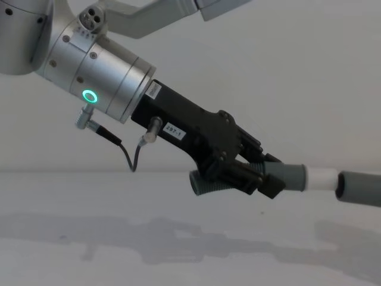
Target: Use both hands to pick up one end of the pipe from the table, align the ends, and insert them.
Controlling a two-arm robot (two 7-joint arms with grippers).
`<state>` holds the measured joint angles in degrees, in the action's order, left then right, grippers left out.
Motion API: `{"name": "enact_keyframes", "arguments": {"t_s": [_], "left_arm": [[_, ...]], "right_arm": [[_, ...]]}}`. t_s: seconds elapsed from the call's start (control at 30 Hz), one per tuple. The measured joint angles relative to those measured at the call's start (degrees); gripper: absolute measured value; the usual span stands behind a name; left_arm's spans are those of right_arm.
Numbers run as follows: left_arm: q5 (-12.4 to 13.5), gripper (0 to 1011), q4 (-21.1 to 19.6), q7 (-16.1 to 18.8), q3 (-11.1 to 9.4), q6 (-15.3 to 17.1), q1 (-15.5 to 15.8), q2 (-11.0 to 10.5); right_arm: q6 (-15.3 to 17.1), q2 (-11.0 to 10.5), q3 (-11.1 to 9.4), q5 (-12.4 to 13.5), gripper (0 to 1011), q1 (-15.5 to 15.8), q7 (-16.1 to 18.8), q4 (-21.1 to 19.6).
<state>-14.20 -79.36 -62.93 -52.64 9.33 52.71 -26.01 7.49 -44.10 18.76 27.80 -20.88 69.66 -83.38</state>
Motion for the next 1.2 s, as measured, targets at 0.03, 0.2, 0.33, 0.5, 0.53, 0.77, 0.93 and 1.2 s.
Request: {"name": "enact_keyframes", "arguments": {"t_s": [0.03, 0.2, 0.33, 0.5, 0.53, 0.77, 0.93, 1.2], "left_arm": [[-0.04, 364, 0.03, 0.01, -0.04, 0.0, 0.03, 0.01], [-0.23, 364, 0.25, 0.05, -0.28, 0.02, 0.27, 0.06], [-0.35, 364, 0.38, 0.05, -0.42, 0.02, 0.39, 0.08], [-0.56, 364, 0.51, 0.05, -0.72, -0.03, 0.59, 0.0], [-0.58, 364, 0.51, 0.05, -0.77, -0.04, 0.63, -0.04], [-0.84, 364, 0.41, 0.04, -1.08, -0.09, 0.73, -0.42], [-1.07, 364, 0.16, 0.06, -1.28, -0.09, 0.76, -0.79], [-1.38, 364, -0.17, 0.23, -1.52, 0.02, 0.8, -1.21]], "right_arm": [[-0.03, 0.02, 0.05, 0.11, 212, -0.07, 0.0, 0.06], [-0.08, 0.1, 0.28, 0.27, 212, -0.29, -0.03, 0.25], [-0.1, 0.15, 0.45, 0.34, 212, -0.43, -0.12, 0.38], [-0.1, 0.26, 0.68, 0.56, 212, -0.69, -0.28, 0.61], [-0.1, 0.28, 0.71, 0.59, 212, -0.73, -0.31, 0.64], [-0.05, 0.43, 1.08, 0.78, 212, -1.16, -0.64, 0.94], [0.04, 0.53, 1.37, 1.01, 212, -1.43, -0.87, 1.14], [0.08, 0.56, 1.75, 1.28, 212, -1.74, -1.23, 1.33]]}}
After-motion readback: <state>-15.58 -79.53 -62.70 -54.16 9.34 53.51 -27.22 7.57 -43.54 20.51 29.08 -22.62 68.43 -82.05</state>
